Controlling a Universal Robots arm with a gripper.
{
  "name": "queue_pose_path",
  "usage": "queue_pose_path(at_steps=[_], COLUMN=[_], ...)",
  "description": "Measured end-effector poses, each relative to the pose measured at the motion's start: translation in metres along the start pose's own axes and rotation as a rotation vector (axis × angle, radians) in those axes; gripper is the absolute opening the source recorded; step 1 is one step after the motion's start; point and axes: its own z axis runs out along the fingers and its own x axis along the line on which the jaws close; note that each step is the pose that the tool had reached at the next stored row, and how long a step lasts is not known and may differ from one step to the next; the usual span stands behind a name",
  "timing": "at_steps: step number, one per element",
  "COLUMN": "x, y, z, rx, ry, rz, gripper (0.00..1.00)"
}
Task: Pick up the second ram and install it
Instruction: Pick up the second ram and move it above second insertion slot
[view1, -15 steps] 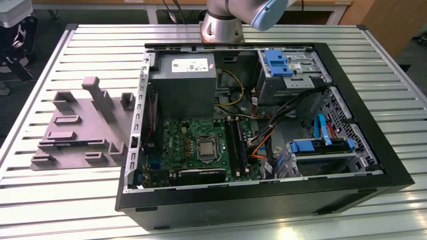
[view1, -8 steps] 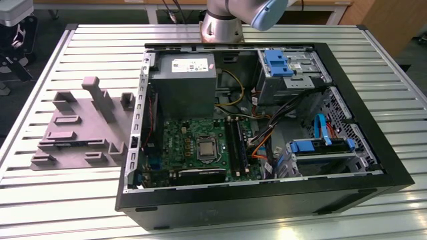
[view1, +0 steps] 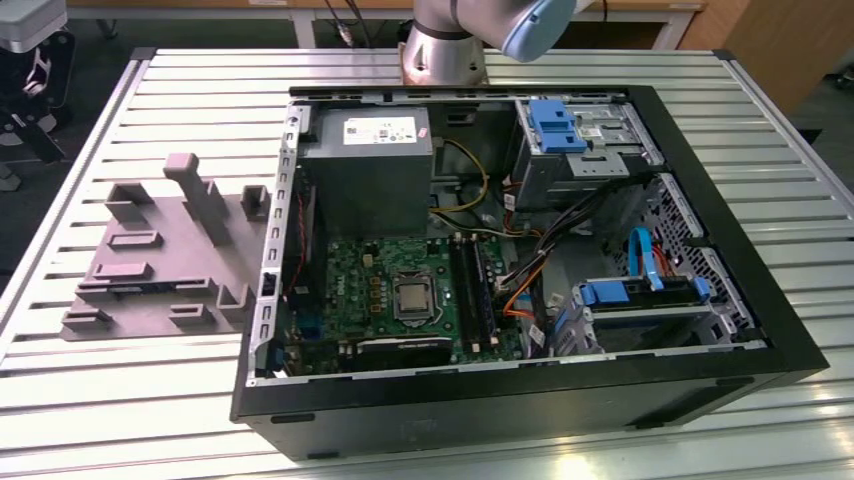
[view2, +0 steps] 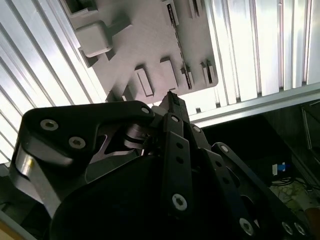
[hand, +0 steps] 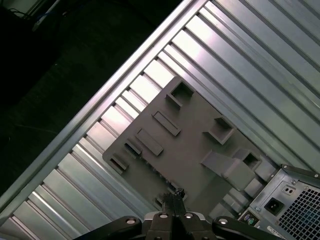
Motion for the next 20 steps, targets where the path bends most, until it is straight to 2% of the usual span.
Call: queue_pose_path(at_steps=[14,20], x=[0.0009,0.0008], y=[-0.0007,-0.0007], z=[0.0000,0.0001], rx=[-0.0012,-0.0012], ry=[0.0025,0.0024], rz=[-0.056,-0.058], gripper=[0.11,0.11])
